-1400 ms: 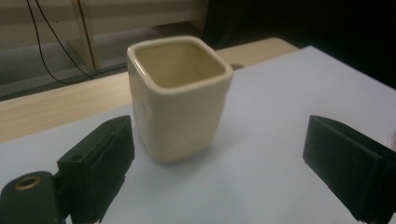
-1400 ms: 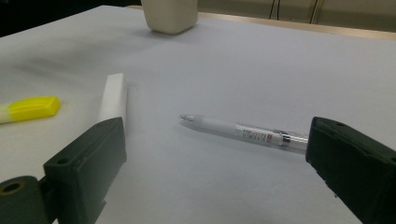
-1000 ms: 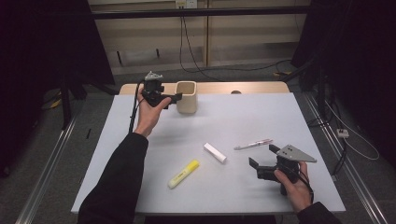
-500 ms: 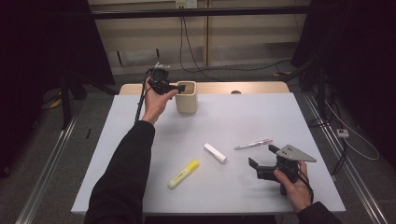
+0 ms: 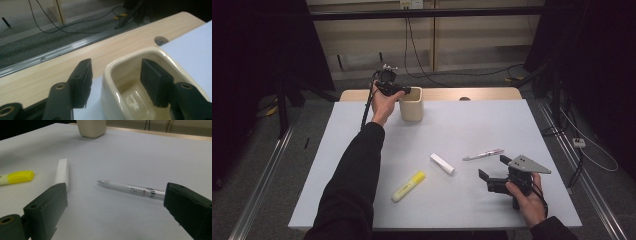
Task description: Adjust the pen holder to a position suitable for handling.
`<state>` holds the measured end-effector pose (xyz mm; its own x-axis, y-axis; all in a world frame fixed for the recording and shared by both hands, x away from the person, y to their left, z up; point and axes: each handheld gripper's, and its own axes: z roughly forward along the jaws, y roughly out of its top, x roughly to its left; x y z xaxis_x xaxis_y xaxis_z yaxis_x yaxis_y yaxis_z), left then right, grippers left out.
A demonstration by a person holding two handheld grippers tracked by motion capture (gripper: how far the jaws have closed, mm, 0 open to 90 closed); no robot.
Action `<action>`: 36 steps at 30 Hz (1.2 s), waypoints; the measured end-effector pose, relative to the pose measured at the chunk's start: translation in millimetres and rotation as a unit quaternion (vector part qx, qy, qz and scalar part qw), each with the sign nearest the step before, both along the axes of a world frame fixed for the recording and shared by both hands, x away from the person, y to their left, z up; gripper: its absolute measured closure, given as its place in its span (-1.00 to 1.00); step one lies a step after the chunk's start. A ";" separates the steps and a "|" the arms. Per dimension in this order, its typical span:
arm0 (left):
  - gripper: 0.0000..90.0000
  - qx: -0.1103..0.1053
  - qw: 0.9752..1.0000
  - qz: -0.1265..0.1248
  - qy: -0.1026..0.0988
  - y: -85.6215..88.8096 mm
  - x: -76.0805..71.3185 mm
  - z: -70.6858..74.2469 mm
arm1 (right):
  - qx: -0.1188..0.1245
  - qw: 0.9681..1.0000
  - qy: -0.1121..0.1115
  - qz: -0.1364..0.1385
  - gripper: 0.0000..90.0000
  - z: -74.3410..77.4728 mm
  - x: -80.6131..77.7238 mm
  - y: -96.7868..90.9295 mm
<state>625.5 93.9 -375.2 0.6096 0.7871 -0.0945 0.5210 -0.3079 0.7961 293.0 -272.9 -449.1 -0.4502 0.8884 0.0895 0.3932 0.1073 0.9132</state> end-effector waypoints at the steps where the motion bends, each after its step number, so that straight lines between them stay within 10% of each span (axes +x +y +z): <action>1: -0.01 -0.001 1.000 -0.001 0.001 -0.3 0.5 -0.9 | 0.000 1.000 0.000 0.000 -0.88 -0.1 0.1 -0.1; 26: 0.43 0.043 0.995 -0.095 0.010 -0.2 25.3 -17.4 | 0.003 1.000 -0.005 0.001 -0.88 0.5 0.1 -1.2; 36: 0.57 0.055 0.994 -0.095 0.018 -2.5 21.0 -11.3 | 0.000 1.000 -0.006 0.009 -0.88 0.7 -0.5 0.3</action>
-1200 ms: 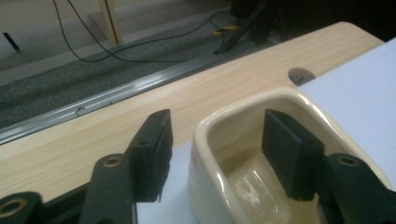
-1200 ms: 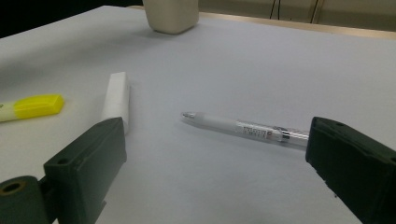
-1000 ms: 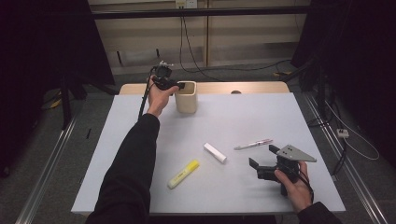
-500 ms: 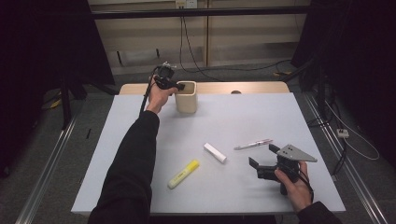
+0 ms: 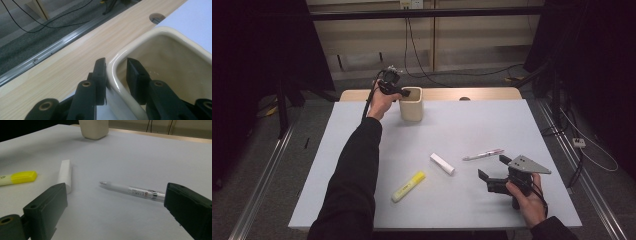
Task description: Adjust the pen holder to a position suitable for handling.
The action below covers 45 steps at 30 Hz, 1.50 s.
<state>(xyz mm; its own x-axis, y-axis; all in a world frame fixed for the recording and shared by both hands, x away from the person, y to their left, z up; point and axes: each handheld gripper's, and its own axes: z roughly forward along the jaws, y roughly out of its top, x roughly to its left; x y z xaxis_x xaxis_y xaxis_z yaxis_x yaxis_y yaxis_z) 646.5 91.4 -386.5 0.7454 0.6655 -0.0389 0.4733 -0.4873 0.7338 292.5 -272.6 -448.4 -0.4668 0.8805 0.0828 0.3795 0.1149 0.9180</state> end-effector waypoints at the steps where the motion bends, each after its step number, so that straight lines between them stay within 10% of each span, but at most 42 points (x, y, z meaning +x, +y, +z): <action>1: 0.58 0.004 1.000 -0.002 0.001 0.2 -0.6 1.2 | 0.000 1.000 0.000 0.000 -0.88 -0.1 0.0 -0.2; 12: 0.59 -0.003 0.998 0.050 0.026 4.4 -0.7 0.7 | 0.001 1.000 0.002 0.001 -0.89 -0.8 1.1 0.5; 45: 0.59 0.000 0.998 0.065 0.017 13.2 -41.0 23.1 | -0.001 1.000 -0.001 0.008 -0.89 0.6 -0.6 2.8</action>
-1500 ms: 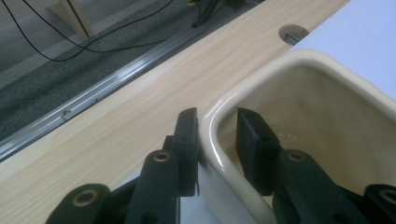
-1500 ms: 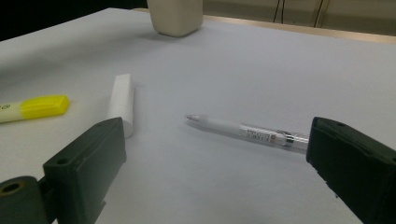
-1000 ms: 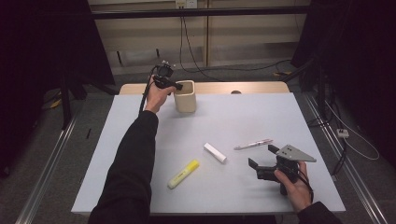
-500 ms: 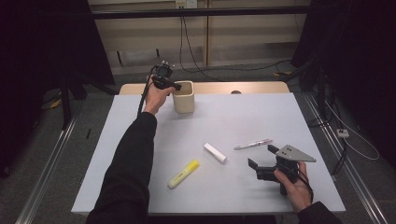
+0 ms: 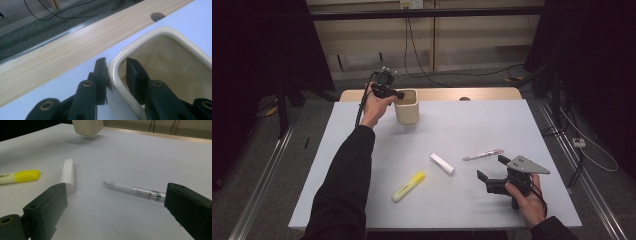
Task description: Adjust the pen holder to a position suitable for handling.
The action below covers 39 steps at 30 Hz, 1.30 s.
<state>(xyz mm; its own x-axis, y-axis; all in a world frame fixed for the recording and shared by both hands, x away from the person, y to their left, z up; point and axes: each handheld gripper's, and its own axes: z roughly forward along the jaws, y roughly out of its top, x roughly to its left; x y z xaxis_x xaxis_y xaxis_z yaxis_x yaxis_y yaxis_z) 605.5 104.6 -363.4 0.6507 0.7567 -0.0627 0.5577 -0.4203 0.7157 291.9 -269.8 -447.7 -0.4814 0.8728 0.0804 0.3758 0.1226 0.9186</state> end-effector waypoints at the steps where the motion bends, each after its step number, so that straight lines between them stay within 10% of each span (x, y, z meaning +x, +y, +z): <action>1: 0.59 0.003 1.000 -0.002 0.001 0.9 -2.4 1.5 | 0.000 1.000 -0.001 0.001 -0.89 0.1 -0.2 0.0; 13: 0.58 -0.005 1.000 -0.019 0.006 -1.3 -31.5 6.5 | -0.005 1.000 0.004 0.001 -0.90 -0.5 -0.6 0.6; 39: 0.58 -0.010 0.998 -0.059 0.028 -64.5 -77.8 -2.6 | -0.004 1.000 0.005 -0.002 -0.90 -0.5 -1.8 0.4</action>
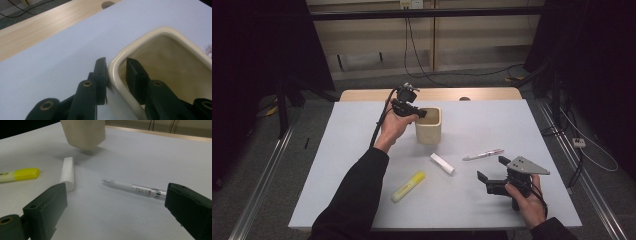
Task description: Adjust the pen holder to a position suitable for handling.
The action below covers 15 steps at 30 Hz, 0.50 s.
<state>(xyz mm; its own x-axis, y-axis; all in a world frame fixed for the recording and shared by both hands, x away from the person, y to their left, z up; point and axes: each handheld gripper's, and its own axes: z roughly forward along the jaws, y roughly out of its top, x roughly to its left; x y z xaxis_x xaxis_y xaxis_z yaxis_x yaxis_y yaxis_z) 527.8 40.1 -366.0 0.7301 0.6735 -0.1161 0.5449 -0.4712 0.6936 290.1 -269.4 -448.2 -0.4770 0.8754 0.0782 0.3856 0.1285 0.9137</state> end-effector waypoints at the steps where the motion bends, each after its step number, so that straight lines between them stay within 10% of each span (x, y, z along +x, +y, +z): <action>1: 0.58 0.002 1.000 0.000 0.003 -1.1 -0.3 -1.4 | 0.000 1.000 0.000 0.001 -0.90 -0.1 0.1 0.1; 15: 0.58 0.009 1.000 0.015 0.009 -4.5 -4.1 -14.5 | -0.001 1.000 0.000 0.003 -0.89 -0.4 0.3 0.2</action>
<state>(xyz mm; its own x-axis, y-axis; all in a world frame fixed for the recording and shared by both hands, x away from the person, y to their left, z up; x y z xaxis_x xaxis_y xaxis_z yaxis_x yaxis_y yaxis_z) 523.6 35.6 -380.5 0.7074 0.6971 -0.1169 0.5716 -0.4669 0.6747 290.4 -269.3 -448.6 -0.4818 0.8729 0.0773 0.3856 0.1319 0.9132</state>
